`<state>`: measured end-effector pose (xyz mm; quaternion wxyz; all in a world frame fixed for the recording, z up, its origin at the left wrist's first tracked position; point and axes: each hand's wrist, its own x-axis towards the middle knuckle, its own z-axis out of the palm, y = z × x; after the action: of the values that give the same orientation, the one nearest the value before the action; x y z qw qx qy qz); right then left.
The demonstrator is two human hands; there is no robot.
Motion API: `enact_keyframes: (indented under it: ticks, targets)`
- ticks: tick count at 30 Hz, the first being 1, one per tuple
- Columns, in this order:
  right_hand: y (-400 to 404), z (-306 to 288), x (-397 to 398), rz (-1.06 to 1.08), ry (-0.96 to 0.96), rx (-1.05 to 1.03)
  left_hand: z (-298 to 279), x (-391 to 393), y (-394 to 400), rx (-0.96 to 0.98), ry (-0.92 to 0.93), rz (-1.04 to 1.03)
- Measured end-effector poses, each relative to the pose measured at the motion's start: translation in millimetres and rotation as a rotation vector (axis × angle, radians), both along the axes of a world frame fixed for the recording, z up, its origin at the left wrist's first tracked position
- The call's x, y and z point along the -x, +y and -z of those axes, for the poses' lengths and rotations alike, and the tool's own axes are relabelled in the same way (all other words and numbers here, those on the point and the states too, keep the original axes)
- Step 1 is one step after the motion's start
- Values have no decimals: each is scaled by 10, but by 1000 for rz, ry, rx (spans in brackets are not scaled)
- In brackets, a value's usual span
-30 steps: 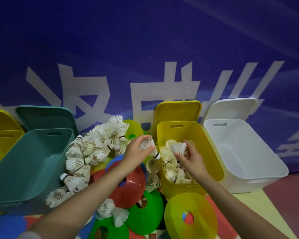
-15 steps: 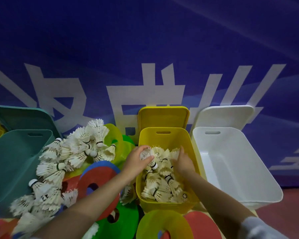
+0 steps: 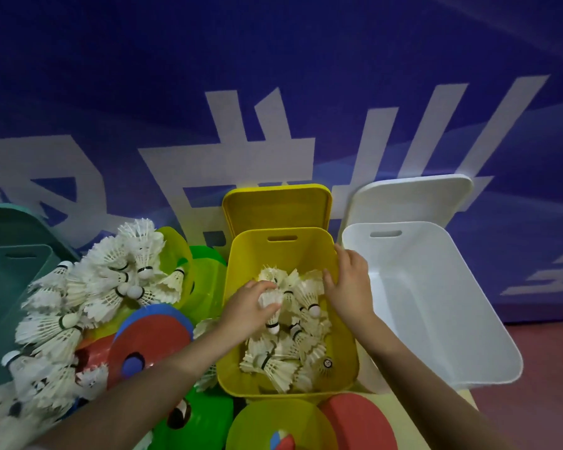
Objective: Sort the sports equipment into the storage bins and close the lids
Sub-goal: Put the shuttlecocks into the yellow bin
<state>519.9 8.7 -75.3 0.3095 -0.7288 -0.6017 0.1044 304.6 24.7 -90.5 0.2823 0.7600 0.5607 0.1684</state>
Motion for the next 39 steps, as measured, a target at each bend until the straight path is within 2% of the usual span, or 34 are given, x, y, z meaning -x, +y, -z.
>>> enact_keyframes:
  ticks: [3, 7, 11, 13, 17, 20, 22, 25, 28, 36, 39]
  targets:
    - [-45, 111, -77, 46, 106, 134, 195, -190, 88, 77, 47, 33]
    - [-80, 152, -132, 66, 200, 165, 439, -267, 152, 152, 323, 111]
    - [-81, 161, -108, 116, 248, 160, 521, -250, 161, 82, 520, 159]
    - [-82, 151, -90, 118, 249, 168, 478, -261, 151, 45, 475, 143]
    - [-102, 84, -73, 140, 193, 195, 165, -206, 72, -25, 176, 44]
    - [-207, -6, 36, 128, 119, 92, -139, 4, -47, -112, 8, 1]
    - [-285, -91, 209, 42, 73, 2, -290, 240, -139, -183, -62, -3]
    - [-358, -211, 587, -112, 60, -45, -431, 661, -281, -261, -101, -3]
    - [-392, -261, 1029, -223, 65, -49, -475, 1138, -413, -251, -153, -56]
    - [-507, -201, 2191, -431, 66, 22, -417, 2421, -658, -236, -80, -186]
    - [-518, -100, 2499, -509, -51, 81, -370, 2892, -747, -215, -42, -216]
